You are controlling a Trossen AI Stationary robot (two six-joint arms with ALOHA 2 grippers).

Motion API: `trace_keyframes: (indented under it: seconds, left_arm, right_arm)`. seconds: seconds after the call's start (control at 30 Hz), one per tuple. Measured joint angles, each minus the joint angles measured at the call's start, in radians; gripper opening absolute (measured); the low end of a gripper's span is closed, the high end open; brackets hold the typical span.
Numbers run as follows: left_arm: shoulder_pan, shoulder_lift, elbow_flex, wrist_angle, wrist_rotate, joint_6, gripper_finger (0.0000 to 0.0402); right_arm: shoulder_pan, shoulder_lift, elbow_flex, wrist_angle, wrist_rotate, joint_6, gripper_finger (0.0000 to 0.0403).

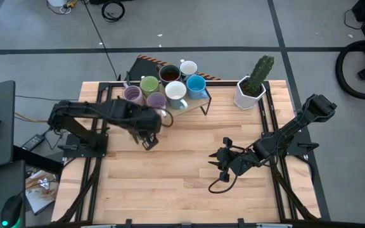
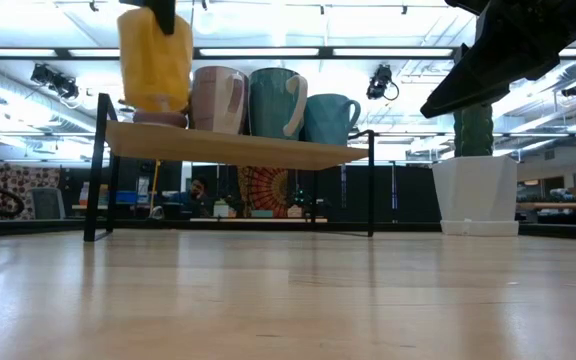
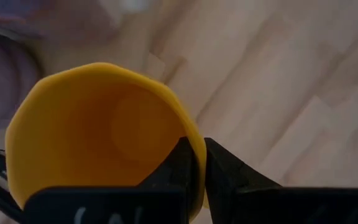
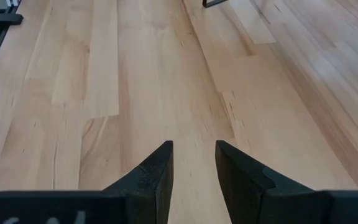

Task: Place coffee mugs
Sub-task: Put the yellow mug on the shelf

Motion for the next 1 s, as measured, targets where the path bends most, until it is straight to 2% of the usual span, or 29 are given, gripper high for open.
trace_keyframes:
  seconds: [0.17, 0.43, 0.87, 1.0]
  left_arm:
    - [0.063, 0.005, 0.000, -0.053, 0.000, 0.031, 0.0027]
    - [0.115, 0.009, 0.000, -0.049, 0.000, 0.057, 0.0027]
    - [0.131, 0.043, -0.001, -0.068, -0.034, 0.082, 0.0027]
    - [0.137, 0.049, -0.001, -0.073, -0.041, 0.081, 0.0038]
  right_arm:
    - [0.000, 0.000, 0.000, 0.000, -0.002, 0.000, 0.0126]
    - [0.001, 0.000, 0.000, 0.001, -0.004, 0.000, 0.0126]
    - [0.001, 0.000, 0.000, 0.013, -0.024, -0.004, 0.0126]
    - [0.001, 0.000, 0.000, 0.023, -0.024, -0.009, 0.0126]
